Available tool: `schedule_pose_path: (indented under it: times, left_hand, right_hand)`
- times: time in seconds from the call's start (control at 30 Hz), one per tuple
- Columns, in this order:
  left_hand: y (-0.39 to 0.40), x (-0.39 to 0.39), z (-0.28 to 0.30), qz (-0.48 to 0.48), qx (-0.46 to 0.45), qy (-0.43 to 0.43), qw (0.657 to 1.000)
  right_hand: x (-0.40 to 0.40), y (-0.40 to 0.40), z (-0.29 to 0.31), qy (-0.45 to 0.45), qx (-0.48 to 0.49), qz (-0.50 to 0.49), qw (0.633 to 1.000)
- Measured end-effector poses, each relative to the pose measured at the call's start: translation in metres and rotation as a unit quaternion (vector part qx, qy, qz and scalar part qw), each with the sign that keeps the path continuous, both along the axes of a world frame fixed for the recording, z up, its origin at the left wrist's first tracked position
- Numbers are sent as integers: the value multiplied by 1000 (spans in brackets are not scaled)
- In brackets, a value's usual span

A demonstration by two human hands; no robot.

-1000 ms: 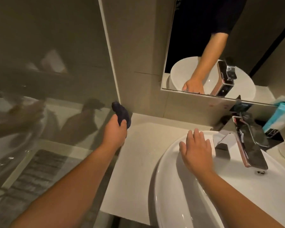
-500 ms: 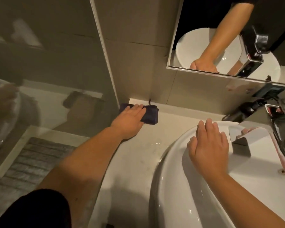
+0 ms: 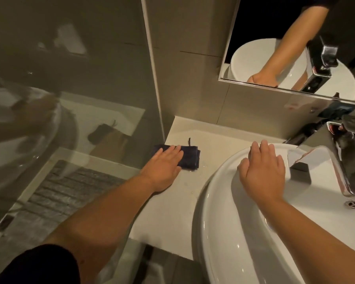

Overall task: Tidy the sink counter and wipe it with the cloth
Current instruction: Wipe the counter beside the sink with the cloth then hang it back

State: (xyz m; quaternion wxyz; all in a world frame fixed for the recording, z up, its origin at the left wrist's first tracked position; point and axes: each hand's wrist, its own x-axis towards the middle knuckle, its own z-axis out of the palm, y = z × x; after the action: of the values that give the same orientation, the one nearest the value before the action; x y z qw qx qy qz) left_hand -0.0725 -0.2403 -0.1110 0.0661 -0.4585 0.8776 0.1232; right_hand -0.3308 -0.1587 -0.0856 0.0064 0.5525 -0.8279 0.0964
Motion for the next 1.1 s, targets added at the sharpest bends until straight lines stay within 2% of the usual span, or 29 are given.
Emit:
schedule_pose_path:
  times: [0.13, 0.2, 0.37, 0.6, 0.67, 0.7, 0.73, 0.77, 0.8, 0.83, 0.87, 0.9, 0.93, 0.97, 1.0, 1.03, 1.07, 1.1]
  left_hand:
    - [71, 24, -3, 34, -4, 3, 999]
    - [114, 35, -4, 53, -37, 1, 998]
    - [183, 35, 1, 86, -17, -22, 996]
    - [256, 38, -1, 81, -45, 52, 994]
    - [274, 39, 2, 152, 15, 121, 981]
    - [281, 36, 7, 216, 57, 161, 961]
    - [285, 33, 13, 297, 115, 207, 925]
    - [287, 29, 20, 388, 205, 281, 853]
    - [285, 28, 27, 466, 289, 366, 752]
    - [278, 26, 36, 523, 355, 447, 633]
    - [267, 24, 42, 553, 390, 509, 532]
    - [252, 21, 51, 563, 399, 550, 471]
    - [235, 17, 60, 568, 391, 569, 449]
    - [215, 14, 69, 564, 379, 583, 447]
    - [193, 9, 78, 553, 365, 592, 460]
    - [169, 4, 86, 538, 349, 599, 480]
    - [144, -3, 93, 522, 326, 596, 515]
    - [117, -9, 95, 507, 296, 578, 567]
  right_hand:
    - [0, 2, 4, -12, 30, 14, 999]
    - [0, 4, 9, -16, 53, 18, 998]
    - [-5, 7, 21, -36, 90, 39, 995]
    - [-11, 12, 25, -57, 110, 60, 990]
    - [-11, 13, 24, -61, 111, 62, 990]
    - [-10, 12, 24, -61, 110, 61, 990]
    - [-11, 12, 24, -59, 110, 59, 990]
    - [-12, 12, 23, -55, 110, 59, 991]
    - [-11, 12, 22, -50, 107, 59, 991]
    - [-11, 12, 21, -45, 103, 58, 992]
    - [-10, 12, 21, -41, 99, 56, 993]
    - [-9, 12, 21, -39, 96, 54, 993]
    - [-8, 12, 21, -37, 95, 52, 993]
    - [-8, 12, 20, -36, 95, 50, 994]
    - [-8, 12, 20, -35, 95, 48, 994]
    - [-8, 12, 19, -33, 94, 47, 994]
    - [-7, 12, 19, -29, 91, 46, 994]
    - [-7, 11, 19, -26, 87, 44, 995]
